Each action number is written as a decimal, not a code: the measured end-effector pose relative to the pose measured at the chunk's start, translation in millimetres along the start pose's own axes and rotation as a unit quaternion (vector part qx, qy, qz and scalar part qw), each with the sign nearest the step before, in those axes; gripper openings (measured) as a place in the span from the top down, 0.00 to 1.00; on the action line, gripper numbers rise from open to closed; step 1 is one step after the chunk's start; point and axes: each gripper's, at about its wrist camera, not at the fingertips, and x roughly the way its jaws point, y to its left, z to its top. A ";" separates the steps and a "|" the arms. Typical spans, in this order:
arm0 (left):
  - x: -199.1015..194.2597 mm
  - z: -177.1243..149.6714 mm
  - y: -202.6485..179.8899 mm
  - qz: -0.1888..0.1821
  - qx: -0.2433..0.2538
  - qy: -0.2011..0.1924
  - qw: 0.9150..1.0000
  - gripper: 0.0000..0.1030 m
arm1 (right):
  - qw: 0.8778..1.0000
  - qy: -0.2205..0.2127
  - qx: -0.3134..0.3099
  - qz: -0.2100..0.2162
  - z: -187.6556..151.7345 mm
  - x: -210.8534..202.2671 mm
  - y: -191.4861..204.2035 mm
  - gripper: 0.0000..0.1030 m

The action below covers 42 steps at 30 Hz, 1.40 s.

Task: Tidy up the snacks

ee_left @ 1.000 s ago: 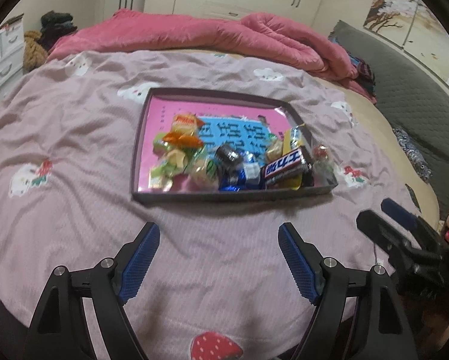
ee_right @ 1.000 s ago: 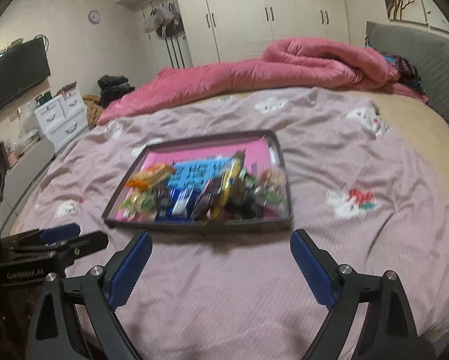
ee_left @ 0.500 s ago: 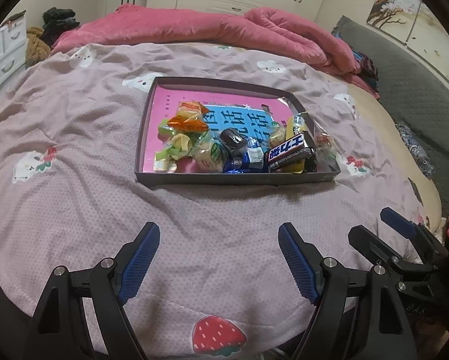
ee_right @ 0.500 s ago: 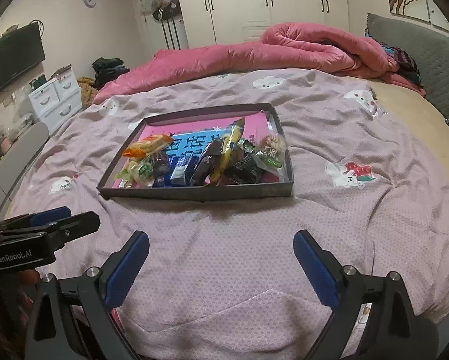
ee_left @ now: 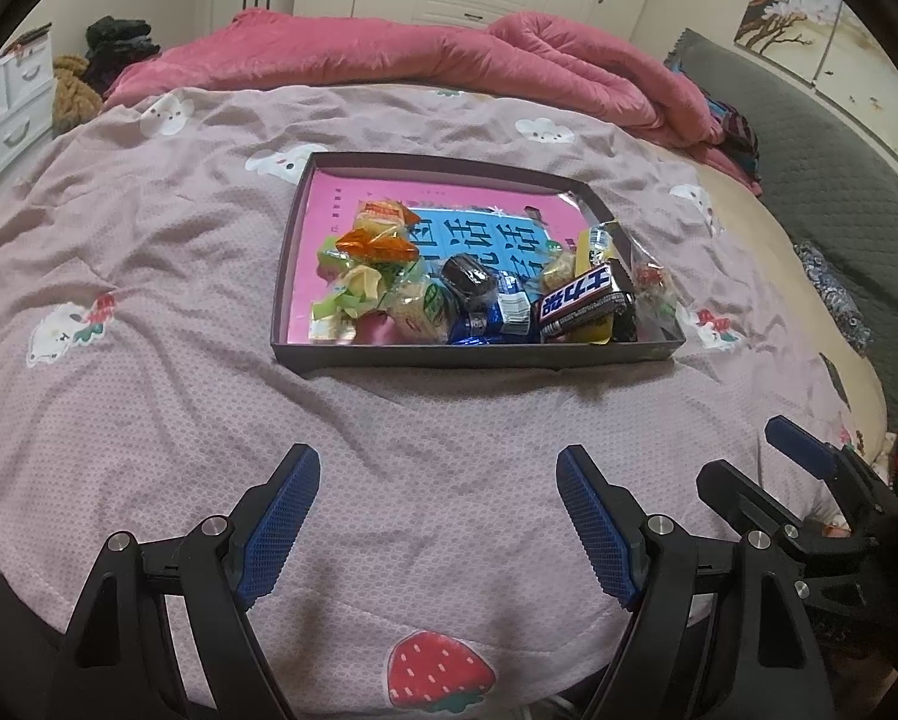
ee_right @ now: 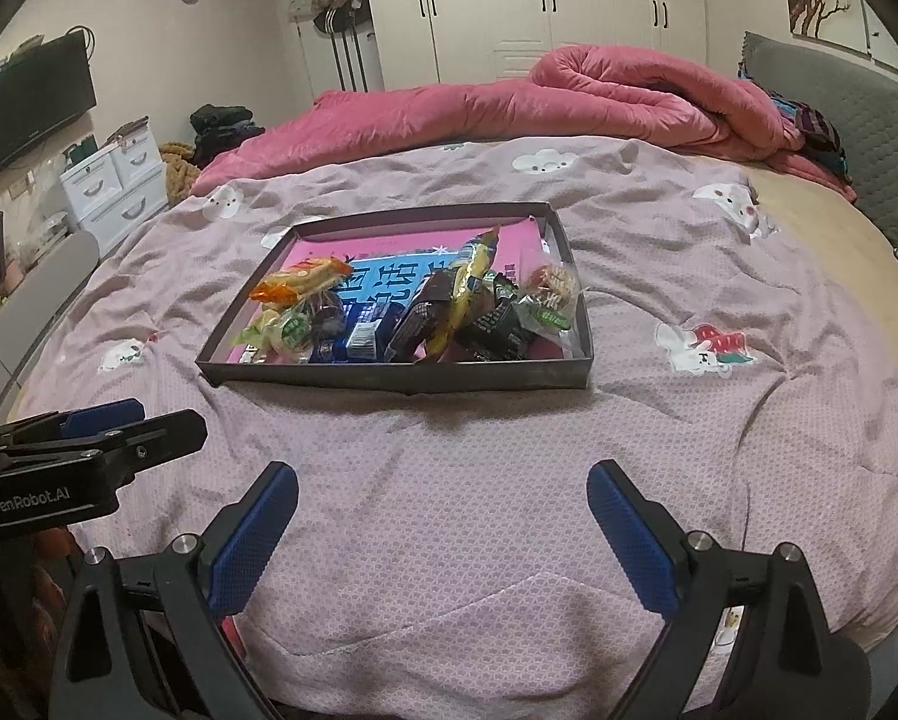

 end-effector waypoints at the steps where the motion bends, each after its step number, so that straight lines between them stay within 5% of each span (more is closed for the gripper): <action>1: 0.2 0.0 0.3 0.001 0.000 0.000 1.000 0.20 | 1.000 0.000 0.000 -0.001 0.0 0.1 0.0 0.05; 42: 1.6 1.1 5.4 0.008 -0.006 -0.001 1.000 0.20 | 1.000 -0.002 0.006 -0.003 0.8 -0.3 -4.7 0.05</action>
